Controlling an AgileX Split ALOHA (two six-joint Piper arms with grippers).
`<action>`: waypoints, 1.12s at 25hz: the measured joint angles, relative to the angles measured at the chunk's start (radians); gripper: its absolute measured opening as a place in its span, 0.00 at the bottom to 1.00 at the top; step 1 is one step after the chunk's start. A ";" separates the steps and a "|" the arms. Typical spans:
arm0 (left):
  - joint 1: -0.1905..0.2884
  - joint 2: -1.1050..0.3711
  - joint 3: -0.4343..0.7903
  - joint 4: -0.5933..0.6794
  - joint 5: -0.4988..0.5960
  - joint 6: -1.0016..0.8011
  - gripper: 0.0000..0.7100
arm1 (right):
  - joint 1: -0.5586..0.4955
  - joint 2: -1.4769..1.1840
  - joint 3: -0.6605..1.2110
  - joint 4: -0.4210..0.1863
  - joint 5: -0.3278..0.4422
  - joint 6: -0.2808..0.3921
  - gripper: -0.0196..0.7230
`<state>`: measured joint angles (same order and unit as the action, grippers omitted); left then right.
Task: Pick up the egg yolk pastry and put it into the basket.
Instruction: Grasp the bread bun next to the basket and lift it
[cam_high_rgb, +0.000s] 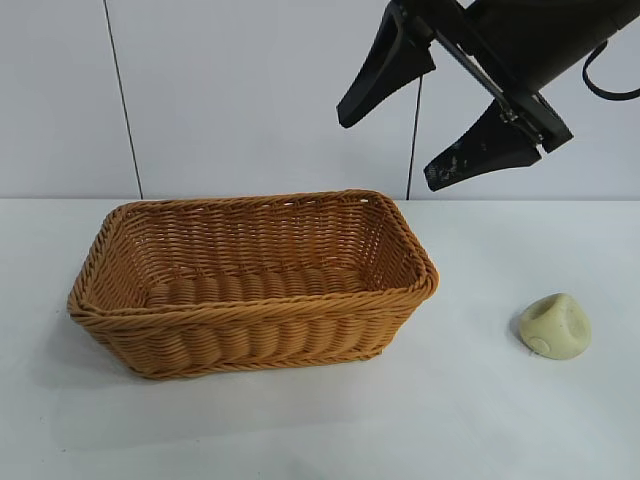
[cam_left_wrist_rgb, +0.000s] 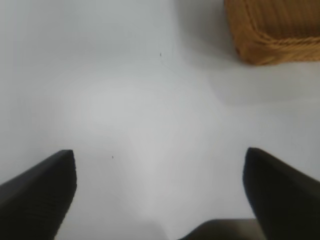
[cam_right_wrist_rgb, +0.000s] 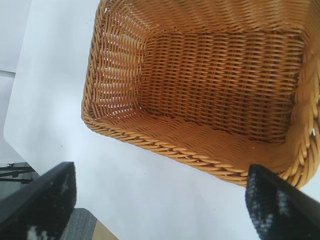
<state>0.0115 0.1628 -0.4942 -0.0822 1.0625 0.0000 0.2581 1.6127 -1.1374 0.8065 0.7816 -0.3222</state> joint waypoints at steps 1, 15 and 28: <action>0.000 -0.043 0.001 -0.001 0.000 0.000 0.98 | 0.000 0.000 0.000 0.000 0.000 0.000 0.88; 0.000 -0.169 0.001 -0.007 0.003 0.000 0.98 | 0.000 0.000 -0.109 -0.615 0.057 0.360 0.88; 0.000 -0.169 0.001 -0.007 0.003 0.000 0.98 | -0.134 0.171 -0.127 -0.776 0.118 0.440 0.88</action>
<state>0.0115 -0.0065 -0.4935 -0.0888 1.0652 0.0000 0.1236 1.7836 -1.2643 0.0306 0.8992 0.1175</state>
